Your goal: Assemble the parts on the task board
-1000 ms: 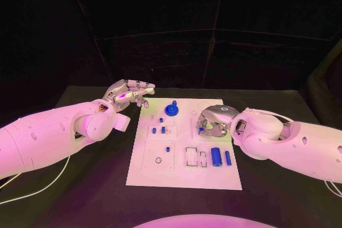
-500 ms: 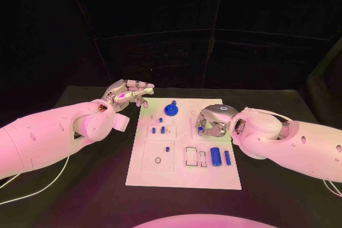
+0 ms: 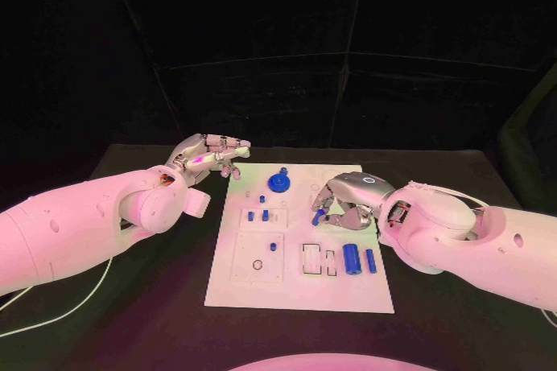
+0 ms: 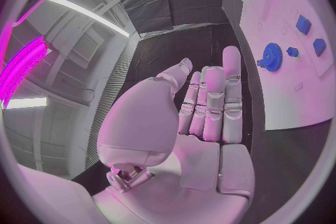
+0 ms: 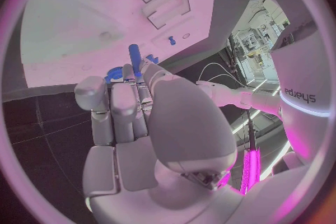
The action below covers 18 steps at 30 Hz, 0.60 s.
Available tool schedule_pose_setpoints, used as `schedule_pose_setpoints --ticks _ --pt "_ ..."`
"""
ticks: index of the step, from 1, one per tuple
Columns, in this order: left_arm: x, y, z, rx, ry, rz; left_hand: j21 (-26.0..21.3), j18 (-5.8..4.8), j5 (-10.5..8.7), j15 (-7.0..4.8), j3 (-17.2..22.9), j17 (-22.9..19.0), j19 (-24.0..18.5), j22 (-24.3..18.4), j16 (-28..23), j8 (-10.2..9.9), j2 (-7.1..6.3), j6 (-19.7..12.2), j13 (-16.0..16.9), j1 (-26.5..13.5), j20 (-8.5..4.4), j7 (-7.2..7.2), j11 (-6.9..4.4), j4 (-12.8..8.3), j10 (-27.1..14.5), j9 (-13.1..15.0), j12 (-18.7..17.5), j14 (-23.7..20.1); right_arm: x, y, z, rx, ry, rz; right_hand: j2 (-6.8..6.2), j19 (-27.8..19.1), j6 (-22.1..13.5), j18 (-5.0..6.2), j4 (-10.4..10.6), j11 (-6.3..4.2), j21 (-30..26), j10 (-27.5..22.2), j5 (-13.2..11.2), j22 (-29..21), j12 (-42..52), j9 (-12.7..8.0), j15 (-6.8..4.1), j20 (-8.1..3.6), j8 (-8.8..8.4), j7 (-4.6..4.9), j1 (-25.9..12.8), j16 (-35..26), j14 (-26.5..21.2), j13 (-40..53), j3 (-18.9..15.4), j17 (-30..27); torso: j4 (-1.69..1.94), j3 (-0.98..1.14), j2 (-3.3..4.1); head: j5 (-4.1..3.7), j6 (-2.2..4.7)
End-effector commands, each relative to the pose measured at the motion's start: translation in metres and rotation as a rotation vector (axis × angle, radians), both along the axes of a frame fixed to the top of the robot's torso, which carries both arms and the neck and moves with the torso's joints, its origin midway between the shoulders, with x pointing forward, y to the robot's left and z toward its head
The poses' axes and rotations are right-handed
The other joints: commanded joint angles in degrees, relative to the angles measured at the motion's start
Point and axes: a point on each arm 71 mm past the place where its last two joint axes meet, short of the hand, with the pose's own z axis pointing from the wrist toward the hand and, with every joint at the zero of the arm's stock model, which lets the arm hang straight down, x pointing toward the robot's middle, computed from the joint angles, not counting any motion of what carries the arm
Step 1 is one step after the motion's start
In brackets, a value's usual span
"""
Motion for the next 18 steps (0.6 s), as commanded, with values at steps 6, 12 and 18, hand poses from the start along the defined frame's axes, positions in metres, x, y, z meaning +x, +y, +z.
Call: schedule_pose_setpoints --ticks 6,12,18 --pt "0.0 -0.003 0.001 -0.009 0.001 -0.012 -0.34 0.75 0.09 -0.15 -0.01 -0.06 -0.27 -0.12 -0.2 0.33 0.57 -0.17 -0.09 -0.01 0.2 0.24 0.09 0.54 -0.56 0.02 0.32 -0.38 -0.005 0.024 0.008 0.163 0.037 0.061 -0.61 0.48 0.49 -0.82 -0.2 0.09 0.3 0.61 0.49 0.18 -0.69 0.01 -0.42 -0.11 -0.32 0.09 -0.13 0.54 0.71 0.08 1.0 0.31 0.07 -0.1 0.1 0.41 -0.2" --pt "0.0 -0.004 0.001 -0.01 0.0 -0.015 -0.39 0.76 0.09 -0.14 -0.05 -0.07 -0.25 -0.16 -0.2 0.31 0.55 -0.26 -0.11 -0.03 0.21 0.29 0.12 0.57 -0.62 0.0 0.32 -0.39 -0.006 0.052 0.005 0.191 0.064 0.141 -0.72 0.45 0.51 -0.82 -0.47 0.12 0.36 0.69 0.72 0.22 -0.94 0.01 -0.43 -0.14 -0.43 0.14 -0.07 0.63 0.7 0.09 1.59 0.39 0.07 -0.08 0.18 1.03 -0.4" --pt "-0.001 -0.007 0.001 -0.013 0.0 -0.02 -0.4 0.76 0.09 -0.14 -0.06 -0.07 -0.25 -0.17 -0.2 0.31 0.55 -0.28 -0.12 -0.04 0.21 0.3 0.13 0.58 -0.63 0.0 0.32 -0.39 -0.011 0.078 -0.005 0.181 0.078 0.219 -0.84 0.5 0.46 -0.84 -0.71 0.18 0.49 0.69 0.93 0.4 -1.18 0.0 -0.42 -0.16 -0.55 0.22 -0.09 0.93 0.75 0.09 2.04 0.81 0.11 -0.12 0.16 1.98 -0.89"
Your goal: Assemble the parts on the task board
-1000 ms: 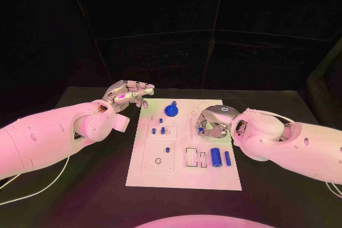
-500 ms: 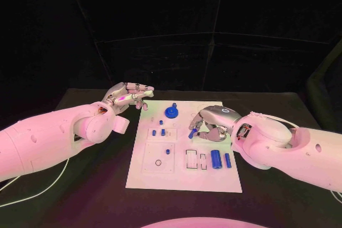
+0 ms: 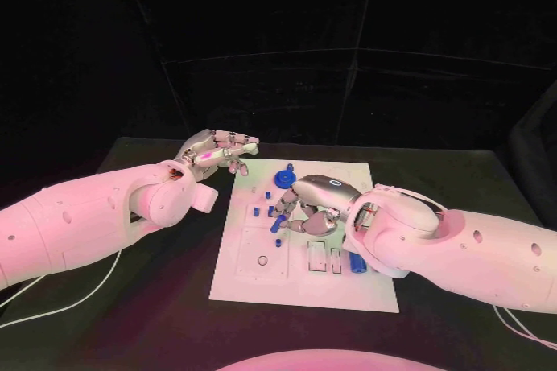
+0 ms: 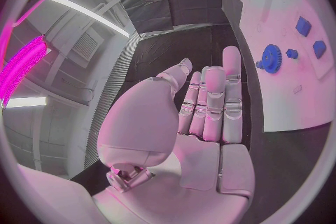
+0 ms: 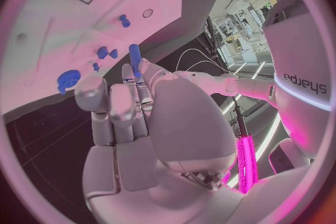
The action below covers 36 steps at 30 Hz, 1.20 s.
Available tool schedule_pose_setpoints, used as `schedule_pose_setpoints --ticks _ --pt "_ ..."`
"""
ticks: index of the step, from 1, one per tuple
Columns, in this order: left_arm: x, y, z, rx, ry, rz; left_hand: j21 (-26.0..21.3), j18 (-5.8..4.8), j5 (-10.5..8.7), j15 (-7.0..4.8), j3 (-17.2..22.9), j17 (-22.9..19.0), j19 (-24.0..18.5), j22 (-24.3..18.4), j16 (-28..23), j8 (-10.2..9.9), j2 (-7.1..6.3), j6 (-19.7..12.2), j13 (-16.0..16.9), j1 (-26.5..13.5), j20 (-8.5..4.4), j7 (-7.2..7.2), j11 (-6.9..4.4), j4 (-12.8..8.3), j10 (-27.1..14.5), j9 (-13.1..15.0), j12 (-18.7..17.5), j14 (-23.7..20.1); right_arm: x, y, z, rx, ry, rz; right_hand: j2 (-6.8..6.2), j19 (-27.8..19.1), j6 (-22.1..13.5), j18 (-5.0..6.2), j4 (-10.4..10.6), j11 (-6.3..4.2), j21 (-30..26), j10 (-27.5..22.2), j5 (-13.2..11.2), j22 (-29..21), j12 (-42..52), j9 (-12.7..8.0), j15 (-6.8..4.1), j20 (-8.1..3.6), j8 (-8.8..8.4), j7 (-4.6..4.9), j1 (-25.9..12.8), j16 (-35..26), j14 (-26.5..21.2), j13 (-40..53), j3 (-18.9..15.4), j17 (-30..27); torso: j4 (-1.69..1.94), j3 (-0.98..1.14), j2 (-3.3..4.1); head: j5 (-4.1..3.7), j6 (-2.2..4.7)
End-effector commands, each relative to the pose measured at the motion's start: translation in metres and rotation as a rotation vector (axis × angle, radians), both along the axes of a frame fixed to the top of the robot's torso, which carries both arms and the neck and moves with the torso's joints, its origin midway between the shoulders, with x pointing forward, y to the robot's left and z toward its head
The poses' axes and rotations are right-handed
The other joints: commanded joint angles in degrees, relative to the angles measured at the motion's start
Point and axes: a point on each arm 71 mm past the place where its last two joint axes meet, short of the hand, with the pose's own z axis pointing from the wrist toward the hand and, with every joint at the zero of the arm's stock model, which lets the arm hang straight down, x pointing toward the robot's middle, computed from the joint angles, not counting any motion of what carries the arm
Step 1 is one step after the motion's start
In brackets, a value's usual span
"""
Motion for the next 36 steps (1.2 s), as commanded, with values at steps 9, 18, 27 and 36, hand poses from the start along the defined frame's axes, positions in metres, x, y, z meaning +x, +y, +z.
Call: schedule_pose_setpoints --ticks 9,18,27,36 --pt "-0.001 -0.005 0.002 -0.012 -0.003 -0.016 -0.43 0.76 0.1 -0.13 -0.07 -0.08 -0.24 -0.12 -0.21 0.3 0.54 -0.33 -0.07 -0.04 0.21 0.32 -0.06 0.26 -0.47 -0.01 0.32 -0.39 -0.01 0.027 -0.023 -0.053 0.0 0.129 -0.67 0.28 0.3 -0.84 -0.21 -0.02 0.27 0.49 0.45 0.07 -0.36 0.07 -0.41 0.04 -0.43 0.07 0.12 0.32 0.76 0.1 0.46 0.2 -0.11 0.08 -0.05 1.22 -0.93" --pt "-0.001 -0.007 0.002 -0.014 -0.003 -0.02 -0.43 0.76 0.1 -0.13 -0.07 -0.08 -0.24 -0.12 -0.21 0.3 0.54 -0.33 -0.07 -0.04 0.21 0.32 -0.06 0.26 -0.47 -0.01 0.32 -0.39 -0.013 0.035 -0.034 -0.101 -0.009 0.157 -0.7 0.3 0.31 -0.85 -0.26 0.01 0.33 0.5 0.49 0.15 -0.43 0.08 -0.39 0.03 -0.45 0.09 0.05 0.44 0.79 0.1 0.58 0.36 -0.02 0.1 -0.03 1.58 -1.28" --pt "0.0 -0.007 0.002 -0.013 -0.003 -0.021 -0.43 0.76 0.1 -0.13 -0.07 -0.08 -0.24 -0.12 -0.21 0.3 0.54 -0.33 -0.07 -0.04 0.21 0.32 -0.06 0.26 -0.47 -0.01 0.32 -0.39 -0.014 0.038 -0.038 -0.131 -0.014 0.169 -0.7 0.32 0.33 -0.85 -0.3 0.01 0.36 0.53 0.52 0.2 -0.45 0.08 -0.39 0.02 -0.46 0.09 0.04 0.53 0.81 0.11 0.66 0.49 -0.1 0.08 -0.04 1.72 -1.44" --pt "0.0 -0.007 0.002 -0.014 -0.002 -0.022 -0.43 0.76 0.1 -0.13 -0.07 -0.08 -0.24 -0.12 -0.21 0.3 0.54 -0.33 -0.07 -0.04 0.21 0.32 -0.06 0.26 -0.47 -0.01 0.32 -0.39 -0.014 0.041 -0.042 -0.151 -0.011 0.173 -0.73 0.3 0.39 -0.85 -0.37 0.01 0.37 0.59 0.55 0.18 -0.49 0.1 -0.39 0.01 -0.45 0.09 0.01 0.61 0.83 0.12 0.77 0.59 -0.01 0.05 -0.04 1.73 -1.61"
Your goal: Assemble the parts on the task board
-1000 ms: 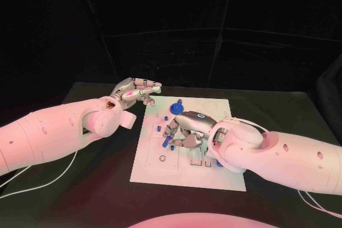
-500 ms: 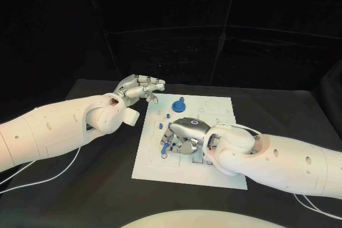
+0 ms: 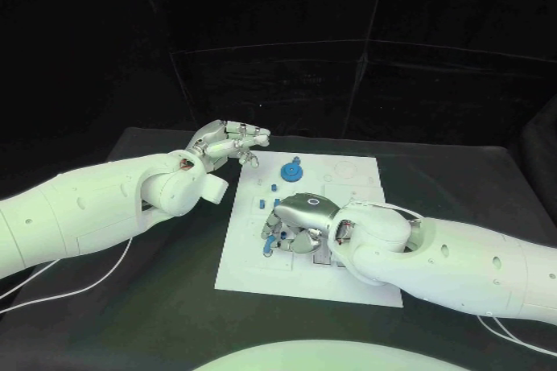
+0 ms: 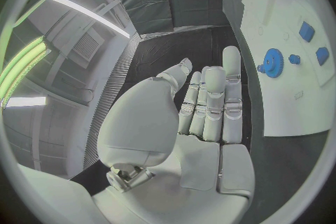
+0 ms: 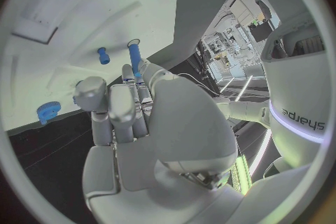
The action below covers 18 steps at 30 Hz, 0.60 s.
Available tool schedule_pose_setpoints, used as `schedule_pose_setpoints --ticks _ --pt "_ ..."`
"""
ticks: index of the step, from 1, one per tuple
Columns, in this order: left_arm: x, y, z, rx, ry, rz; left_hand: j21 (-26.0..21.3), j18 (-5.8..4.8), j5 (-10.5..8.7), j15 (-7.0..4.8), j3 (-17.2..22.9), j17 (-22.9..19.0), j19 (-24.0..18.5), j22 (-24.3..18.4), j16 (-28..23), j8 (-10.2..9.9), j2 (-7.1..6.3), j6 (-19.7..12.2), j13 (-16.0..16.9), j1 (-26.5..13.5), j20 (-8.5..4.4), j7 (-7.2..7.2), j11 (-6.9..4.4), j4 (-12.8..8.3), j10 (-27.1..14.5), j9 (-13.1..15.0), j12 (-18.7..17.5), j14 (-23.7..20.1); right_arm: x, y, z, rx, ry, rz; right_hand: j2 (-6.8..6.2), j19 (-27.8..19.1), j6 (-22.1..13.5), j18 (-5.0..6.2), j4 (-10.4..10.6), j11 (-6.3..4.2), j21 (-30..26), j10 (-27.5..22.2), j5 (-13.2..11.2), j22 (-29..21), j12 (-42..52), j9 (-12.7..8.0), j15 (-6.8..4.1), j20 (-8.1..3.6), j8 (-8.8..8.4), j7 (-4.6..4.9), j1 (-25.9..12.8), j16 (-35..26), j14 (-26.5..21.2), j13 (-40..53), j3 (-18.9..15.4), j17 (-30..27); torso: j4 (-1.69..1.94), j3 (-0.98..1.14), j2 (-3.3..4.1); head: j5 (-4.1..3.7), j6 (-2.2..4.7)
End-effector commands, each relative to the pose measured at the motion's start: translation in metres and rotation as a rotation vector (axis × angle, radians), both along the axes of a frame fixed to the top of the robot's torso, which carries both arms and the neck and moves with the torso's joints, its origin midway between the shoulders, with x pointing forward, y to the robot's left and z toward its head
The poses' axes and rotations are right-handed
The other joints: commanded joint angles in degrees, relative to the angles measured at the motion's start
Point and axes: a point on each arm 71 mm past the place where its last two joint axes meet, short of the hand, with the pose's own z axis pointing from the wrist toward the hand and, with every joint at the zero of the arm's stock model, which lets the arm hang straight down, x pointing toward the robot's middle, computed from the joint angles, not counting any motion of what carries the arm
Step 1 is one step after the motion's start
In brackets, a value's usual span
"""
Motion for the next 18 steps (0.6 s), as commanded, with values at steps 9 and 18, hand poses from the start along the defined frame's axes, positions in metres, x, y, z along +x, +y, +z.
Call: schedule_pose_setpoints --ticks 9,18 --pt "0.0001 -0.0011 0.0013 -0.009 -0.002 -0.01 -0.19 0.76 0.1 -0.13 -0.07 -0.07 -0.24 -0.05 -0.21 0.3 0.54 -0.12 -0.09 -0.04 0.21 0.11 -0.06 0.26 -0.47 -0.01 0.32 -0.39 -0.0005 0.0014 -0.0034 -0.048 -0.018 0.012 -0.49 0.31 0.41 -0.86 0.08 -0.2 0.37 0.38 0.33 0.04 -0.19 0.07 -0.39 0.01 -0.18 0.1 -0.22 0.38 0.83 0.09 0.33 0.05 0.0 -0.02 -0.03 0.06 -0.16" --pt "0.0003 -0.0011 0.0012 -0.008 -0.001 -0.01 -0.19 0.76 0.1 -0.13 -0.07 -0.07 -0.24 -0.05 -0.21 0.3 0.54 -0.12 -0.09 -0.04 0.21 0.11 -0.06 0.26 -0.47 -0.01 0.32 -0.39 -0.0009 0.0029 -0.0052 -0.072 -0.019 0.019 -0.61 0.26 0.54 -0.85 -0.06 -0.23 0.37 0.53 0.32 0.0 -0.25 0.1 -0.39 0.0 -0.16 0.08 -0.33 0.38 0.83 0.12 0.49 0.01 0.03 -0.02 -0.06 0.04 -0.21"
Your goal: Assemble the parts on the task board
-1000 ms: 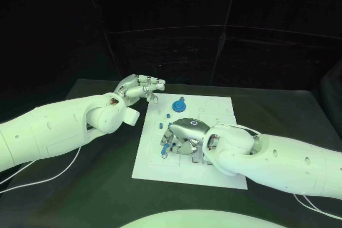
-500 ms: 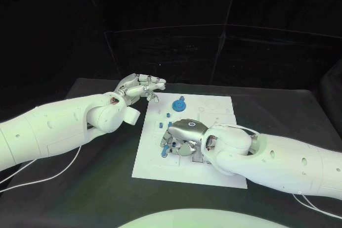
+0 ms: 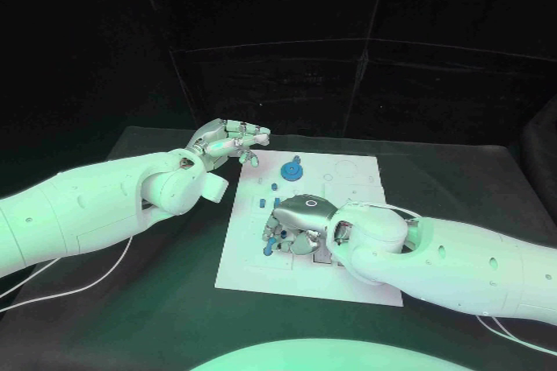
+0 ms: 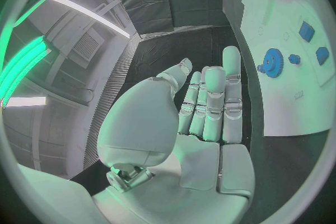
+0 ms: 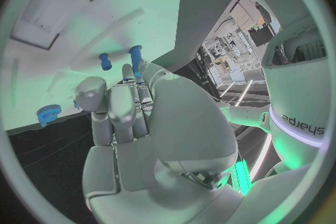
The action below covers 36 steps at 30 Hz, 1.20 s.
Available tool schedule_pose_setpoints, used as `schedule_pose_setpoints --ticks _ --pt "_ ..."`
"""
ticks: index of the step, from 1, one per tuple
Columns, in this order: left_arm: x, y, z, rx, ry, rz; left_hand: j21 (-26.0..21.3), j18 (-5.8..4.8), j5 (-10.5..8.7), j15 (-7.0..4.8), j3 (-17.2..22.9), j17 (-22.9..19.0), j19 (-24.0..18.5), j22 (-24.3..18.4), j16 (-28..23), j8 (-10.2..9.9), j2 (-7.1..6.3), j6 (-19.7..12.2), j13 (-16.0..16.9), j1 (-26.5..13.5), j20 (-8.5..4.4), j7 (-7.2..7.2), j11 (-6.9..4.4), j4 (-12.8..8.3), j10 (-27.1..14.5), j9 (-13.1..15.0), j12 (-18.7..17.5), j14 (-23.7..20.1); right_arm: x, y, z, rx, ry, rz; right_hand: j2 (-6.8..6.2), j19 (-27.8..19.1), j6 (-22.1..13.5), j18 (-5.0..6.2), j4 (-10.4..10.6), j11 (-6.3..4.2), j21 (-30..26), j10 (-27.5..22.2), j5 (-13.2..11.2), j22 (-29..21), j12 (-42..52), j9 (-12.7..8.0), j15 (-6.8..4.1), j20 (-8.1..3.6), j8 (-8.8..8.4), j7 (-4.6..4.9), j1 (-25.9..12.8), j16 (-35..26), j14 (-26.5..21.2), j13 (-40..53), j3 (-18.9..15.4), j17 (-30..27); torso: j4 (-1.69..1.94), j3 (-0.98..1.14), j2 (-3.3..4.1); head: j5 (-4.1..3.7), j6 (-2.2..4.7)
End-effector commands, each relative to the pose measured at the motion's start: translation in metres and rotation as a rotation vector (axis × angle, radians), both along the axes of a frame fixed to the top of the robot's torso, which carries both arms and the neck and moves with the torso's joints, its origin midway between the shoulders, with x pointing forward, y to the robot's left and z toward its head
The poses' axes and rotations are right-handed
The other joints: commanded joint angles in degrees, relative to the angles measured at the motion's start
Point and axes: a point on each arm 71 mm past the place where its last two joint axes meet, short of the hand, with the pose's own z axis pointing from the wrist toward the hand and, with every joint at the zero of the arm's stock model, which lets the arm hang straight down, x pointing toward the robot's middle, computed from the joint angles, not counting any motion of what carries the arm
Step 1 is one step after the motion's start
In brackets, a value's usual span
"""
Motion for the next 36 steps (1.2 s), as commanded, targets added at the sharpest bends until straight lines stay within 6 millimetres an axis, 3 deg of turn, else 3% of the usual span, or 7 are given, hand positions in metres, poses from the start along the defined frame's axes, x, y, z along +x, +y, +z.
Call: schedule_pose_setpoints --ticks 1,8,12,16,30,34,36 --pt "0.0001 -0.0013 0.0013 -0.009 -0.002 -0.01 -0.19 0.76 0.1 -0.13 -0.07 -0.06 -0.24 -0.06 -0.21 0.3 0.54 -0.12 -0.09 -0.04 0.21 0.11 -0.06 0.27 -0.47 -0.01 0.32 -0.39 -0.0003 0.0006 -0.0009 -0.03 -0.013 0.006 -0.39 0.26 0.38 -0.85 0.1 0.0 0.37 0.32 0.38 0.01 -0.25 0.09 -0.39 0.0 -0.12 -0.08 -0.12 0.17 0.83 0.05 0.34 0.02 0.0 0.0 -0.03 0.0 -0.02" --pt "0.0001 -0.0012 0.0012 -0.008 -0.001 -0.01 -0.19 0.76 0.1 -0.13 -0.07 -0.06 -0.24 -0.06 -0.21 0.3 0.54 -0.12 -0.09 -0.04 0.21 0.11 -0.06 0.27 -0.47 -0.01 0.32 -0.39 -0.0008 0.002 0.0 -0.023 -0.029 0.009 -0.97 -0.1 0.07 -0.75 0.01 0.11 0.11 0.12 0.32 -0.48 -0.64 0.02 -0.31 0.01 -0.39 0.03 -0.73 0.0 0.71 0.0 0.43 -0.28 0.0 -0.01 0.0 -0.03 0.04" --pt "0.0001 -0.0012 0.0011 -0.008 0.0 -0.01 -0.35 0.75 0.09 -0.09 -0.11 -0.17 -0.19 -0.19 -0.25 0.32 0.6 -0.26 -0.14 -0.03 0.25 0.16 -0.01 0.35 -0.59 -0.02 0.37 -0.44 -0.0012 0.0028 -0.0005 -0.014 -0.019 0.021 -3.06 -1.7 -1.82 -0.32 0.68 0.75 -1.35 -1.88 2.96 -2.89 -2.13 -0.18 0.37 0.36 -1.16 0.33 -3.36 -0.55 0.4 -0.14 -0.34 -1.15 0.01 -0.03 0.0 -0.04 0.08" --pt "0.0002 -0.0011 0.0011 -0.008 0.0 -0.01 -0.35 0.75 0.09 -0.09 -0.11 -0.17 -0.19 -0.19 -0.25 0.32 0.6 -0.26 -0.14 -0.03 0.25 0.16 -0.01 0.35 -0.59 -0.02 0.37 -0.44 -0.0015 0.0035 -0.0008 -0.008 -0.012 0.028 -4.08 -2.54 -2.76 -0.07 1.1 1.12 -2.22 -3.26 3.09 -4.18 -2.79 -0.17 0.64 0.6 -1.17 0.44 -4.93 -1.08 0.17 -0.16 -1.43 -1.95 -0.01 -0.02 -0.01 -0.03 0.09" --pt "0.0003 -0.001 0.0008 -0.007 0.003 -0.012 -0.35 0.75 0.09 -0.09 -0.11 -0.17 -0.19 -0.19 -0.25 0.32 0.6 -0.26 -0.14 -0.03 0.25 0.16 -0.01 0.35 -0.59 -0.02 0.37 -0.44 -0.0017 0.0038 -0.0003 0.012 -0.007 0.032 -4.23 -3.1 -3.63 0.1 0.98 1.33 -2.85 -4.14 2.87 -5.07 -3.1 -0.18 0.81 0.76 -1.21 0.6 -5.27 -1.69 -0.12 -0.13 -1.99 -2.81 -0.02 0.01 -0.01 -0.06 0.11" --pt "0.0003 -0.0011 0.0008 -0.007 0.004 -0.012 -0.35 0.75 0.09 -0.09 -0.11 -0.17 -0.19 -0.19 -0.25 0.32 0.6 -0.26 -0.14 -0.03 0.25 0.16 -0.01 0.35 -0.59 -0.02 0.37 -0.44 -0.0009 0.0026 0.0009 0.03 -0.017 0.023 -4.2 -3.84 -4.8 0.29 0.71 1.63 -3.64 -5.42 2.87 -6.17 -3.53 -0.2 1.07 0.95 -1.21 0.86 -5.41 -2.49 -0.6 -0.15 -2.59 -3.9 0.0 0.0 0.02 -0.09 0.2" --pt "0.0004 -0.001 0.0007 -0.007 0.004 -0.012 -0.35 0.75 0.09 -0.09 -0.11 -0.17 -0.19 -0.19 -0.25 0.32 0.6 -0.26 -0.14 -0.03 0.25 0.16 -0.01 0.35 -0.59 -0.02 0.37 -0.44 -0.0002 0.0011 0.0022 0.047 -0.028 0.014 -4.31 -5.67 -6.94 0.79 0.38 2.01 -5.53 -7.76 2.98 -9.01 -4.33 -0.29 1.45 1.23 -1.26 1.2 -5.56 -4.55 -1.7 -0.19 -3.48 -6.7 -0.02 0.01 -0.04 -0.15 0.3"
